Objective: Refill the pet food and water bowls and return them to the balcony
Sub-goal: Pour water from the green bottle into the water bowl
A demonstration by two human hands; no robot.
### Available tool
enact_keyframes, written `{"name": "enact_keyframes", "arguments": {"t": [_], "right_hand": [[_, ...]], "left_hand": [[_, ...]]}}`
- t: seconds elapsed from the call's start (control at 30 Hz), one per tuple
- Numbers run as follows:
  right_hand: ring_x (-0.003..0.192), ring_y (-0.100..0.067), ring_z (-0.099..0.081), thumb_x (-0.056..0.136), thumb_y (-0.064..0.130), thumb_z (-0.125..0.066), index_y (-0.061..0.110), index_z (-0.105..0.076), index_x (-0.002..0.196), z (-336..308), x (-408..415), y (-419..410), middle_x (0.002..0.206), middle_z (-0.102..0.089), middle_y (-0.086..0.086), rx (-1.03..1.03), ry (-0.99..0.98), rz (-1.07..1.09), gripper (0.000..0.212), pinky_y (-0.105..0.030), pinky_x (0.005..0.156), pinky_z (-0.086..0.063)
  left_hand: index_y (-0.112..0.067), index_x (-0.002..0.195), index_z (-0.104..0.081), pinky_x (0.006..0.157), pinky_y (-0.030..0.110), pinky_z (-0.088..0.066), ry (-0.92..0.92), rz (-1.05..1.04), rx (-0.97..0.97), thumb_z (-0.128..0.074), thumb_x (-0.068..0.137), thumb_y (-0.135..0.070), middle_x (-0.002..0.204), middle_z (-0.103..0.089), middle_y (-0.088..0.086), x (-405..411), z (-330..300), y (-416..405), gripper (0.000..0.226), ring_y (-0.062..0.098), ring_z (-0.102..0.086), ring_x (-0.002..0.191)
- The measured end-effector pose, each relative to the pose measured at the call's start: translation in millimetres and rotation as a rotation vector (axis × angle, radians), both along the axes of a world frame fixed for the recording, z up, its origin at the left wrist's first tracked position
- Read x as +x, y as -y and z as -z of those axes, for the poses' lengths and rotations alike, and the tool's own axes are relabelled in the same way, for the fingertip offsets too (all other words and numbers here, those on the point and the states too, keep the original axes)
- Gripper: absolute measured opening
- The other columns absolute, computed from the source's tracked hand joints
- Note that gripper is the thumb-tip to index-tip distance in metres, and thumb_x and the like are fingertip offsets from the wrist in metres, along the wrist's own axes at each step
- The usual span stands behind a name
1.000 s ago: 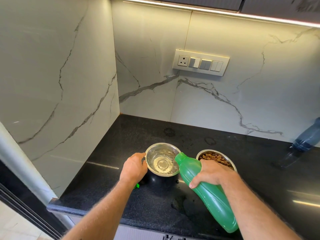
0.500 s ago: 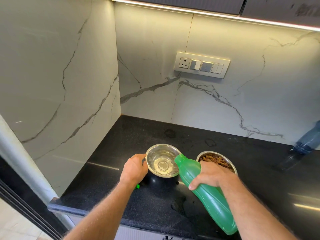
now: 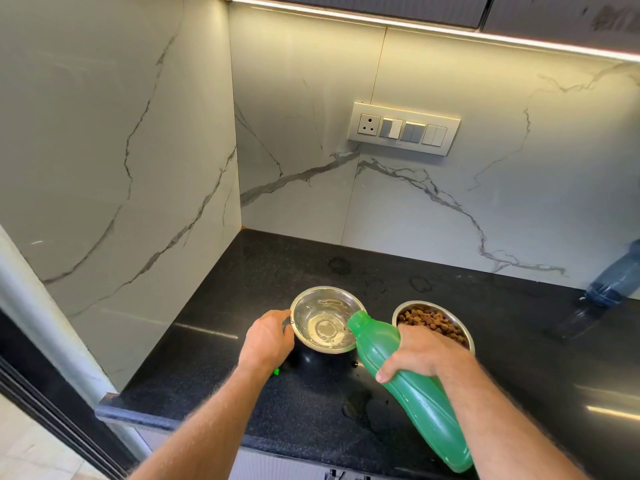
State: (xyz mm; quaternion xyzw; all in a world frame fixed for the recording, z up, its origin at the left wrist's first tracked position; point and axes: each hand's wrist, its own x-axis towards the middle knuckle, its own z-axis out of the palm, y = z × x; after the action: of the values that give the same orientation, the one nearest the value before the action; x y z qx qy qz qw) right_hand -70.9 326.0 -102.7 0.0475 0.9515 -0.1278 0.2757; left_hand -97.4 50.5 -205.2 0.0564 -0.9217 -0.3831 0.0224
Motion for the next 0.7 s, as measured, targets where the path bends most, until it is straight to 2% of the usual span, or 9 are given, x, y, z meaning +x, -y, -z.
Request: {"name": "enact_keyframes", "arguments": {"t": [0.23,0.37,0.43,0.57,0.7], "right_hand": [[0.093,-0.018,-0.067,0.043,0.063,-0.087,0.027,-0.055,0.115,2.1,1.4,1.3,0.105,-0.065,0.002,-0.012,0.015,0.012,0.087,-0.044,0.093,-0.053],[0.091,-0.017,-0.067,0.039,0.066,-0.085,0.028,-0.055,0.114,2.9,0.9,3.2,0.103,-0.066,0.004,-0.01,0.007,0.008,0.089,-0.043,0.091,-0.054],[0.091,-0.017,-0.067,0.038,0.066,-0.085,0.028,-0.056,0.115,4.3,0.9,4.3,0.103,-0.067,0.003,-0.02,0.009,0.012,0.09,-0.043,0.091,-0.054],[0.09,-0.018,-0.068,0.038,0.065,-0.087,0.029,-0.056,0.113,6.9,0.9,6.9,0.102,-0.068,0.003,-0.031,0.019,0.025,0.089,-0.043,0.091,-0.055],[0.09,-0.019,-0.069,0.036,0.066,-0.087,0.029,-0.058,0.111,8.5,0.1,8.3,0.102,-0.069,0.003,-0.033,0.02,0.031,0.089,-0.044,0.091,-0.055]], "left_hand": [[-0.029,0.129,-0.066,0.089,0.032,-0.057,0.01,-0.002,0.003,-0.051,0.099,-0.024,0.124,-0.066,-0.003,0.2,-1.0,1.2,0.033,0.013,-0.065,0.101],[-0.028,0.115,-0.07,0.076,0.023,-0.051,-0.023,0.02,-0.034,-0.049,0.098,-0.02,0.114,-0.069,-0.002,2.4,-0.6,1.2,0.028,0.009,-0.062,0.088],[-0.028,0.116,-0.07,0.074,0.021,-0.047,-0.024,0.016,-0.039,-0.049,0.098,-0.019,0.115,-0.068,-0.002,2.7,-0.1,1.9,0.029,0.007,-0.059,0.085],[-0.029,0.125,-0.066,0.079,0.021,-0.049,0.0,0.005,-0.019,-0.051,0.099,-0.02,0.123,-0.065,-0.003,2.2,-0.1,4.2,0.032,0.008,-0.061,0.095],[-0.023,0.139,-0.057,0.097,0.03,-0.05,0.018,-0.032,-0.032,-0.052,0.1,-0.022,0.141,-0.058,0.001,2.6,-0.7,6.5,0.04,0.016,-0.061,0.12]]}}
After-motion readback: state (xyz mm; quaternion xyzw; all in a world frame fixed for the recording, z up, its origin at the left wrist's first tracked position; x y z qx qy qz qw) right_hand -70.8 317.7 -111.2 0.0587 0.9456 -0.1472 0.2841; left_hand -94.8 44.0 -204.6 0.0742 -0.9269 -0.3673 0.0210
